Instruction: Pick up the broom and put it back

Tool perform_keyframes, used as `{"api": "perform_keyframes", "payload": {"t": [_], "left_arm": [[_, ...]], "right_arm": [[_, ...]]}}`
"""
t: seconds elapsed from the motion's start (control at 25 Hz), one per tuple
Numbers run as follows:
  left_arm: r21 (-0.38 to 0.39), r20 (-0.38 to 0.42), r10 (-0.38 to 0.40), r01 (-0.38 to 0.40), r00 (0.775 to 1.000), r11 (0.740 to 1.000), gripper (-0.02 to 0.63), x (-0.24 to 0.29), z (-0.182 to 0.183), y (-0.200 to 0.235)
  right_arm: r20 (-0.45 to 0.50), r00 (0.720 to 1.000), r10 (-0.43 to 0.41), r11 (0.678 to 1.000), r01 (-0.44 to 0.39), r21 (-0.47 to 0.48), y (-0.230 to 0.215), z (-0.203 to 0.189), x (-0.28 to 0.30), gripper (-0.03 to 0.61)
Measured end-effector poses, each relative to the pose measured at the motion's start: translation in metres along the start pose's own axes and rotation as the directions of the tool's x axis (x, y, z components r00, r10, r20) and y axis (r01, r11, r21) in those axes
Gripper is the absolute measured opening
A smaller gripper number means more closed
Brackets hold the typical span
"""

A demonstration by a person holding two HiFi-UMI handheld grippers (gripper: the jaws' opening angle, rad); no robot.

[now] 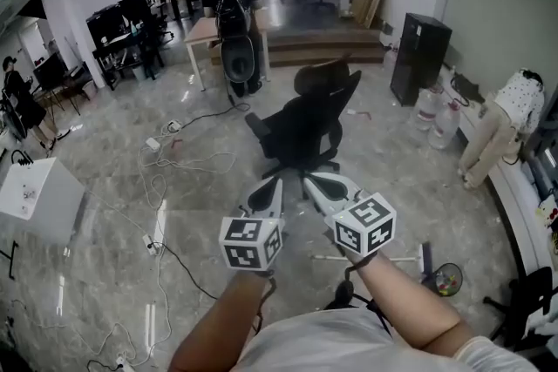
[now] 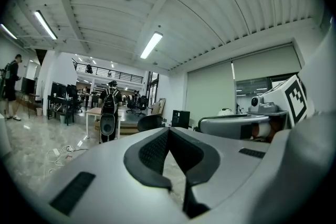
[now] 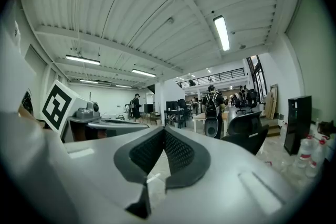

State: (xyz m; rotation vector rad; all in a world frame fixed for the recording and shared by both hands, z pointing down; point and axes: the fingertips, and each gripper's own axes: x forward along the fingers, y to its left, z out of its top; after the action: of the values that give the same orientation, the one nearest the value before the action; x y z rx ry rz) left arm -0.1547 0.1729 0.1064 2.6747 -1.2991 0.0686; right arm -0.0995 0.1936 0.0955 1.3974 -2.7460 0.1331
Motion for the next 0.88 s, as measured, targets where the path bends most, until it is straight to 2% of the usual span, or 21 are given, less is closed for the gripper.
{"api": "perform_keyframes", "payload": {"t": [0.28, 0.56, 0.72, 0.88], "left_arm": [[-0.042, -0.042, 0.026, -0.028, 0.999, 0.999, 0.005, 0.072, -0.03, 0.017], [-0.066, -0.112, 0.111, -0.119, 0.987, 0.991, 0.005, 0.195, -0.071, 0.054], [-0.116, -0.183, 0.179, -0.202, 0.967, 0.973, 0.005, 0.252, -0.111, 0.086], [-0.161, -0.28, 0.234, -0.286, 0.931, 0.945, 0.005, 0.282, -0.169, 0.119]], "right_arm": [[-0.059, 0.998, 0.027, 0.998, -0.023, 0.066, -0.074, -0.041, 0.032, 0.003], [-0.158, 0.979, 0.131, 0.989, -0.116, 0.096, -0.193, -0.096, 0.102, 0.003], [-0.238, 0.947, 0.214, 0.975, -0.193, 0.11, -0.253, -0.125, 0.145, 0.003], [-0.289, 0.913, 0.288, 0.956, -0.257, 0.142, -0.288, -0.162, 0.191, 0.003]]}}
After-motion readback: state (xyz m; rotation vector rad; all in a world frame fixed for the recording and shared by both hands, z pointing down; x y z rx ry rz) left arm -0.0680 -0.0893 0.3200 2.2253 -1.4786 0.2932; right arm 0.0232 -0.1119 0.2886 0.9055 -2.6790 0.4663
